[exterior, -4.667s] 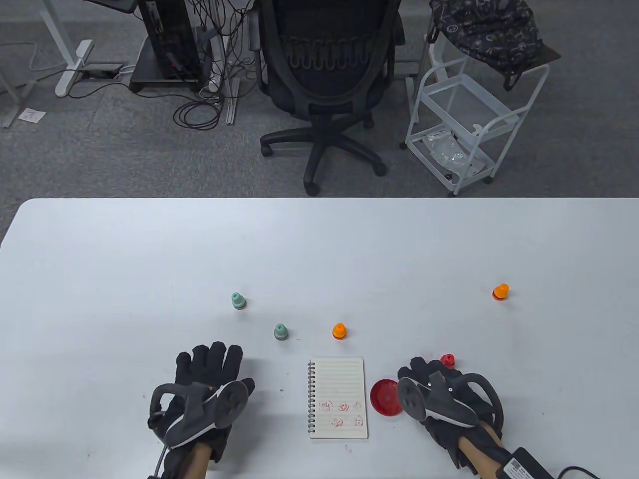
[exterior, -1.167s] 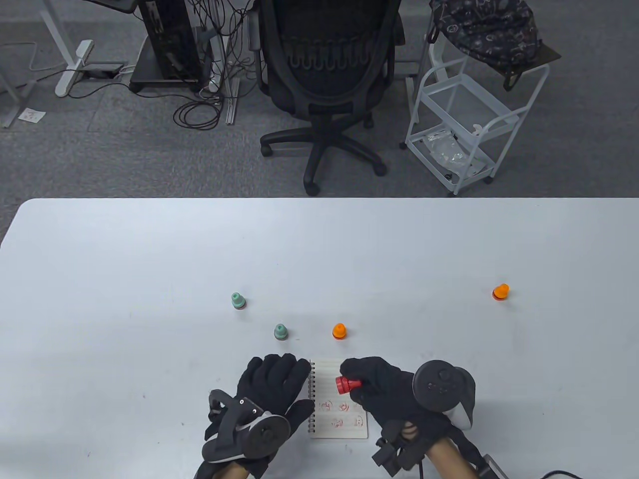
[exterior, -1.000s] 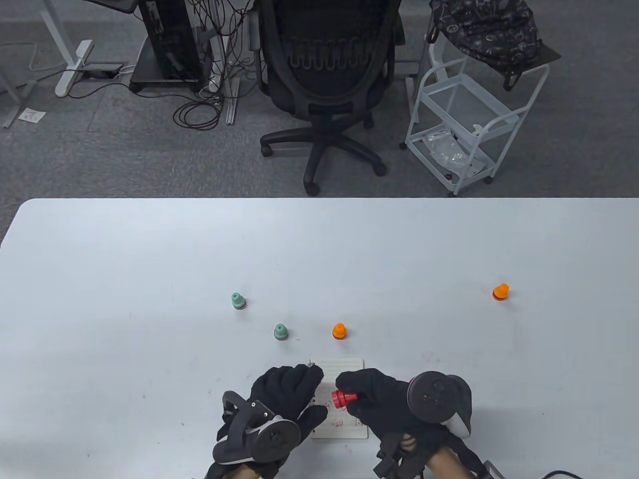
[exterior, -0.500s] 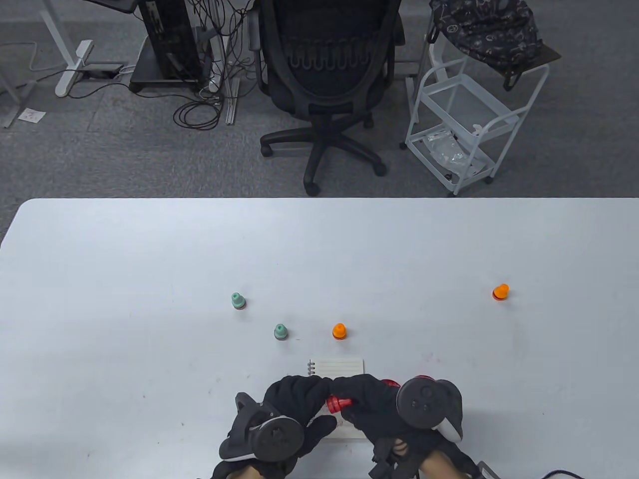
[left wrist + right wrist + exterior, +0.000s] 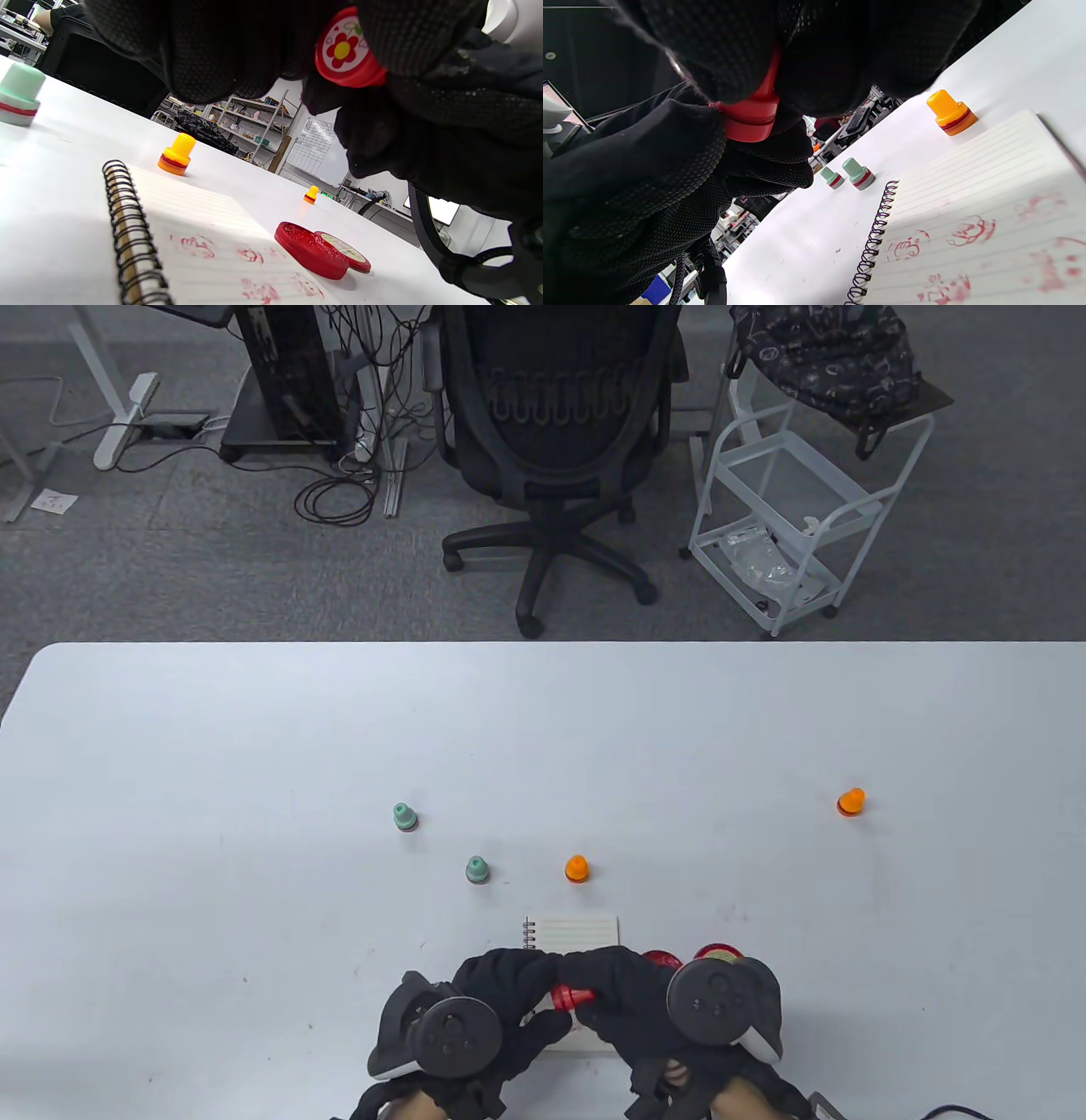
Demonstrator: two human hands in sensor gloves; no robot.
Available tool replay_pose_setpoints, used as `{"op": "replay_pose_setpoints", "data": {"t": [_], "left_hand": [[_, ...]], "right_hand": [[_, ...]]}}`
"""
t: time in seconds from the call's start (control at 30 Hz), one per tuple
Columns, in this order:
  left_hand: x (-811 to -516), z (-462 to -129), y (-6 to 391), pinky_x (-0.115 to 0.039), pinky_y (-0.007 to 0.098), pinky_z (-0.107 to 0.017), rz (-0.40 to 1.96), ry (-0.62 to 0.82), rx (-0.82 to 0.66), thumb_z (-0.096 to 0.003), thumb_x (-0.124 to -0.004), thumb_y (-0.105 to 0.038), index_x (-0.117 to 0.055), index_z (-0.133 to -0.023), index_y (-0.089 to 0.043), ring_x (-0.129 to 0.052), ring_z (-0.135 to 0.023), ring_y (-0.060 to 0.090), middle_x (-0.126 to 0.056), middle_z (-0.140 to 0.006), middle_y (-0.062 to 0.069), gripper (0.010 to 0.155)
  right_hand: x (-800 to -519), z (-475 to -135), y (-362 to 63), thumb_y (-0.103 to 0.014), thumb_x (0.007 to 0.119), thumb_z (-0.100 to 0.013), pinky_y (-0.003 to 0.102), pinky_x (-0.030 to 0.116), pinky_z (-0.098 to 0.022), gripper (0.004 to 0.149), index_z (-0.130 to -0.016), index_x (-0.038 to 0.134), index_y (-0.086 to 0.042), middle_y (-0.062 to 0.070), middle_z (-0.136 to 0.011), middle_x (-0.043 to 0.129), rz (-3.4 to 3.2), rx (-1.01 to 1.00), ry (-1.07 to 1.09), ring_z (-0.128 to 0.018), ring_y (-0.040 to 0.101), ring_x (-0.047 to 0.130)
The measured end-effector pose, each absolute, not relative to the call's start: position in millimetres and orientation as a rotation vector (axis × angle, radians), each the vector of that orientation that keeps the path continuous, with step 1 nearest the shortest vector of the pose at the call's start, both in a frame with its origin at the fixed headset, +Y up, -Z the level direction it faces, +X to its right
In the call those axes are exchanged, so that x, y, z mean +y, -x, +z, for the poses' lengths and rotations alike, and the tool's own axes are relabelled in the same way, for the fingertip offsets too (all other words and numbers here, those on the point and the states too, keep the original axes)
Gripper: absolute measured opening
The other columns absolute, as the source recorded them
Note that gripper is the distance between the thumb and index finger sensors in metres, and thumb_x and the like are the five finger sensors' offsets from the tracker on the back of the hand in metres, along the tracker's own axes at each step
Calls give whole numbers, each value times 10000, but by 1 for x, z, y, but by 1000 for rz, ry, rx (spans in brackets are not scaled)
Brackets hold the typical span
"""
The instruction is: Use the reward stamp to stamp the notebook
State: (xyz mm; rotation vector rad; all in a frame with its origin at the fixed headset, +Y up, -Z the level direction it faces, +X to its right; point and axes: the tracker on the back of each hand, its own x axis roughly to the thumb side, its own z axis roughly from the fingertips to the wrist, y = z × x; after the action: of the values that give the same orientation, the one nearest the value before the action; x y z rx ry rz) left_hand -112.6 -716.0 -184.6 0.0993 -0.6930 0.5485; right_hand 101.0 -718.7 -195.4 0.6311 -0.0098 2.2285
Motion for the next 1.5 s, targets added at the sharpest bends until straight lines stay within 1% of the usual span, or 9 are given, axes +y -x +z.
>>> {"op": "replay_pose_setpoints", "data": {"t": [0.2,0.43,0.7,0.9,1.0,1.1,1.5], "left_hand": [[-716,-185,115,-663,638,-631,522,-104,-695,-490,-807,-435,-756,-981,-90,-854,-794,449,-812,-956,148,603],[-725,-193,124,-658,637,-635,447,-68,-628,-500,-794,-444,-746,-999,-101,-841,-811,456,-799,-975,147,608],[-743,-202,132,-632,652,-652,133,14,-581,-506,-773,-464,-756,-1052,-170,-803,-855,487,-759,-1032,180,621],[-758,-209,135,-554,679,-685,-60,121,-564,-513,-750,-479,-736,-1077,-200,-675,-939,532,-623,-1119,213,629],[-763,-211,137,-532,683,-694,-79,168,-558,-521,-725,-488,-705,-1094,-210,-631,-961,541,-577,-1143,214,637],[-763,-212,138,-523,686,-696,-49,182,-556,-524,-723,-483,-697,-1100,-202,-609,-968,552,-555,-1153,220,641],[-763,-216,147,-526,677,-697,-52,213,-509,-530,-717,-453,-638,-1124,-174,-587,-977,552,-523,-1159,223,660]], "right_hand": [[-716,-196,-104,-299,868,-349,326,845,-418,520,-851,735,-269,57,-834,830,2239,-43,-611,-542,151,949],[-718,-198,-110,-304,864,-353,327,843,-420,517,-853,736,-268,55,-836,830,2223,-26,-589,-546,153,948],[-715,-193,-104,-316,860,-354,323,848,-416,520,-856,734,-267,49,-830,837,2262,-55,-660,-540,148,953],[-715,-194,-107,-316,858,-356,325,848,-415,518,-856,735,-265,51,-829,838,2256,-54,-647,-539,150,953],[-714,-194,-108,-317,858,-356,325,848,-416,519,-858,734,-266,51,-829,839,2251,-56,-639,-539,149,954],[-714,-194,-108,-316,858,-356,325,847,-416,518,-857,736,-265,52,-829,838,2249,-58,-637,-537,150,954],[-713,-194,-108,-320,857,-356,325,849,-415,519,-858,737,-264,51,-828,841,2254,-51,-639,-537,150,956]]}}
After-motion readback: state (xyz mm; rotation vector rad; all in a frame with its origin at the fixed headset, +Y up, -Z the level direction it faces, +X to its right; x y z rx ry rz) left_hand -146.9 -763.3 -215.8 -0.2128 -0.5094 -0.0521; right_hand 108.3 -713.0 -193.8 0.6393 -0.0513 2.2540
